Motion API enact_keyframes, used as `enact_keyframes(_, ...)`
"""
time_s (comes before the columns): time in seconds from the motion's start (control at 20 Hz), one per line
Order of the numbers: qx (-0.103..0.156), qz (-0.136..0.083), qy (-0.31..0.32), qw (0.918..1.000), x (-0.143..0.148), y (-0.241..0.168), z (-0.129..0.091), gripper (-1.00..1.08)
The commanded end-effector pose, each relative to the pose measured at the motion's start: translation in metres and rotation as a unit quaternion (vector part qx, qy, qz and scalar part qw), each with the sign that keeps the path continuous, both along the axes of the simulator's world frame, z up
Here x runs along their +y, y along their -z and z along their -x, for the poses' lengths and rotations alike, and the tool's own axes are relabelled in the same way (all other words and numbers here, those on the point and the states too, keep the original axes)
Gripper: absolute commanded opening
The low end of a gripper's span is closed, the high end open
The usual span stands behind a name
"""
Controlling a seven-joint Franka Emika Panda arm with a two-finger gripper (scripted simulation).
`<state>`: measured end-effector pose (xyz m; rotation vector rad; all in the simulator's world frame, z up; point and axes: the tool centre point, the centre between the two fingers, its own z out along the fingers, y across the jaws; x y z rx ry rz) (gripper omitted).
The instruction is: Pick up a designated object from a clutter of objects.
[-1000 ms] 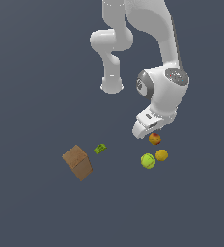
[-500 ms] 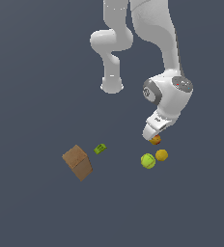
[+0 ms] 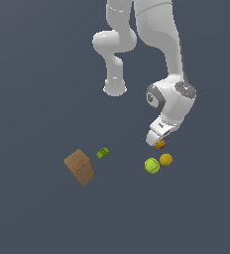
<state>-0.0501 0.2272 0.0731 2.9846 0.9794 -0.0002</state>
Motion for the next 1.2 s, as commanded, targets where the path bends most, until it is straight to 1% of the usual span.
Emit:
enact_keyframes(0.0, 0.0, 0.0, -0.001, 1.0, 0.0, 0.011, 0.001, 1.0)
enact_keyframes(0.25, 0.0, 0.0, -0.001, 1.0, 0.0, 0.032, 0.001, 1.0)
enact_keyframes(0.5, 0.0, 0.0, -0.002, 1.0, 0.001, 0.038, 0.001, 1.0)
enact_keyframes(0.55, 0.0, 0.0, -0.002, 1.0, 0.001, 0.038, 0.001, -1.0)
enact_keyframes(1.15, 0.0, 0.0, -0.001, 1.0, -0.001, 0.037, 0.0, -1.0)
